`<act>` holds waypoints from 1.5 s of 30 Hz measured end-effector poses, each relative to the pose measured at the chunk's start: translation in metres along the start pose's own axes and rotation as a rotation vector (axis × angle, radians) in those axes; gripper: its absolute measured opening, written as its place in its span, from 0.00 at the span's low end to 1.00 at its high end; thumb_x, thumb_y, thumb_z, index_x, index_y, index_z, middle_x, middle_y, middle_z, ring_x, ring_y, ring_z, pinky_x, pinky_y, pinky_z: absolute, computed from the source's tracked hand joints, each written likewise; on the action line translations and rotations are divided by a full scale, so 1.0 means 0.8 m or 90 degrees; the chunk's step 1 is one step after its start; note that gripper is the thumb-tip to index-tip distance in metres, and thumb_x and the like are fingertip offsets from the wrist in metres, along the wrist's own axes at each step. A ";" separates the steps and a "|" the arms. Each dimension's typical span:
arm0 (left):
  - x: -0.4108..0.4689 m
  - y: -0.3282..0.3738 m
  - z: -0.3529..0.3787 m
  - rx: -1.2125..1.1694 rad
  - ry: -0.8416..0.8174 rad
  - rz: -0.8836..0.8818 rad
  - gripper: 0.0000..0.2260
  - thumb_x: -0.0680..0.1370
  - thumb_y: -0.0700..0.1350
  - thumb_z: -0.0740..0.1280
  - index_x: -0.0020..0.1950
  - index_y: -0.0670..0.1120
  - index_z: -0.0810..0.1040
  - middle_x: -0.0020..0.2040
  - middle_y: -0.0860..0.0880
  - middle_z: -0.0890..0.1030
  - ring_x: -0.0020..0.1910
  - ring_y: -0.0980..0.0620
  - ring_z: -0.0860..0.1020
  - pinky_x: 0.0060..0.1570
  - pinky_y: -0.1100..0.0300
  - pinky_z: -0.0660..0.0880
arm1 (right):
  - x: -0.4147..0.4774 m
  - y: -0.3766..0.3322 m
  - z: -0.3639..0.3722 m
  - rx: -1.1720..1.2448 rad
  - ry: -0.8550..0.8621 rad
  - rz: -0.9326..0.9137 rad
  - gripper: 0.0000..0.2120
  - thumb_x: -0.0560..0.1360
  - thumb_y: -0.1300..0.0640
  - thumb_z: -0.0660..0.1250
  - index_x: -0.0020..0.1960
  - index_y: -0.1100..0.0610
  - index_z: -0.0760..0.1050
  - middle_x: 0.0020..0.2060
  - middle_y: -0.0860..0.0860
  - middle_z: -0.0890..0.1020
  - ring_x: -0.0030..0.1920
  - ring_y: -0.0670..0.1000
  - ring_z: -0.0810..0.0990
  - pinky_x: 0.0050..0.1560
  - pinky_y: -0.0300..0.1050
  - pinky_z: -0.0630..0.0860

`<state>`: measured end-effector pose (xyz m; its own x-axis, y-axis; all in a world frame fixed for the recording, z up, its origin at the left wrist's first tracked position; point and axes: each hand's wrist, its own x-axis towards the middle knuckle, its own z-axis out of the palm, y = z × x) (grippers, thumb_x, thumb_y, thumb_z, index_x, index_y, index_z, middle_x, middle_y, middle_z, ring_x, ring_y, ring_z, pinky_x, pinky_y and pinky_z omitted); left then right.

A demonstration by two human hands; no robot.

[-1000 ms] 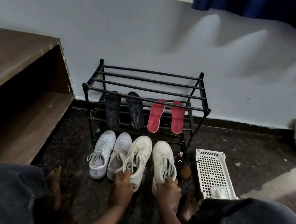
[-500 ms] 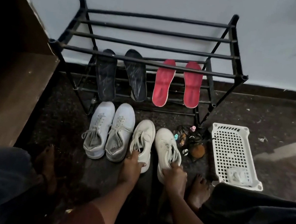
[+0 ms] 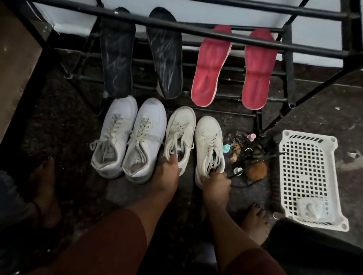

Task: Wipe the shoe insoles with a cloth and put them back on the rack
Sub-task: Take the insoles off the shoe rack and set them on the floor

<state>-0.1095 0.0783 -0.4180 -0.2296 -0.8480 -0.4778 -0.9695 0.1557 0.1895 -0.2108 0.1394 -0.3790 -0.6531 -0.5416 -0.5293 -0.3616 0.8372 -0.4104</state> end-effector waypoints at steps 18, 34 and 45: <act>-0.009 -0.031 -0.065 -0.064 0.057 0.048 0.16 0.81 0.51 0.59 0.66 0.45 0.68 0.55 0.39 0.80 0.54 0.38 0.78 0.47 0.51 0.74 | 0.013 -0.042 -0.015 -0.104 -0.093 -0.026 0.17 0.71 0.57 0.70 0.57 0.65 0.75 0.54 0.63 0.78 0.56 0.62 0.77 0.53 0.49 0.74; 0.087 -0.091 -0.266 -0.371 0.333 -0.171 0.31 0.74 0.54 0.70 0.70 0.40 0.64 0.69 0.41 0.68 0.68 0.42 0.66 0.63 0.51 0.67 | 0.013 -0.267 -0.039 0.401 0.044 0.002 0.26 0.78 0.46 0.61 0.63 0.68 0.71 0.59 0.63 0.77 0.60 0.62 0.74 0.55 0.48 0.69; 0.169 -0.069 -0.286 -0.393 0.240 -0.264 0.44 0.71 0.52 0.73 0.76 0.40 0.50 0.73 0.41 0.63 0.71 0.40 0.63 0.67 0.44 0.62 | 0.048 -0.306 -0.031 0.071 0.126 -0.080 0.45 0.65 0.45 0.76 0.71 0.65 0.57 0.66 0.59 0.65 0.65 0.61 0.69 0.61 0.55 0.68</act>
<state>-0.0670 -0.1609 -0.2972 0.2864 -0.9055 -0.3131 -0.7227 -0.4187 0.5499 -0.1634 -0.0847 -0.2805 -0.7294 -0.6057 -0.3179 -0.3795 0.7449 -0.5487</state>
